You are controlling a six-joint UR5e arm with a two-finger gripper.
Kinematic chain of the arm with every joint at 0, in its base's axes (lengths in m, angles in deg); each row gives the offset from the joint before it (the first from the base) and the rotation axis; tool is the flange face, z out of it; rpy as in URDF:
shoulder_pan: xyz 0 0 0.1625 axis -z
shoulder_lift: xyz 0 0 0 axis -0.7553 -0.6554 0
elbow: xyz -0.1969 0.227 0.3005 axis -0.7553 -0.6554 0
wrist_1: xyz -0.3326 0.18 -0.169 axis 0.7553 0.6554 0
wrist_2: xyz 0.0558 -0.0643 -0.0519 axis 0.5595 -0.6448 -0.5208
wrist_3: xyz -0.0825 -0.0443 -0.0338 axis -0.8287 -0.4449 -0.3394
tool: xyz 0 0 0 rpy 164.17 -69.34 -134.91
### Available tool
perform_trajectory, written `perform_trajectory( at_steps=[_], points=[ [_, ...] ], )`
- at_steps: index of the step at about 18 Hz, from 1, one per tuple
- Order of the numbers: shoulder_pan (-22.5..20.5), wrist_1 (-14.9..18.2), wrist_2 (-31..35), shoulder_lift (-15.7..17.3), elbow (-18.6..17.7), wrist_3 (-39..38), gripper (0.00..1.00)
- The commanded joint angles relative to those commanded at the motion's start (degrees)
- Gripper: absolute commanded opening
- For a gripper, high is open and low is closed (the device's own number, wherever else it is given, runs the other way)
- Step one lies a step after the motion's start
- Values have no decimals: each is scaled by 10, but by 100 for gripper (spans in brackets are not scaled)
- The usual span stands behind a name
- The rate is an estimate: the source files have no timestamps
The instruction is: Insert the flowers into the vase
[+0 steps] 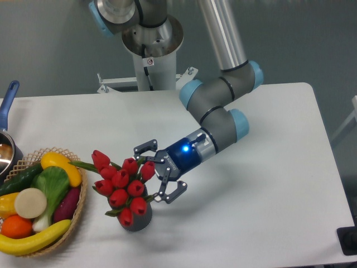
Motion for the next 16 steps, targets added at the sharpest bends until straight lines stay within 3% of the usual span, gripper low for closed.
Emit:
perform_trajectory(
  at_steps=[5, 11, 16],
  points=[
    [-33, -1, 89, 56, 18, 1, 100],
    [-90, 3, 235, 135, -3, 0, 100],
    [-106, 5, 365, 185, -13, -15, 100]
  ],
)
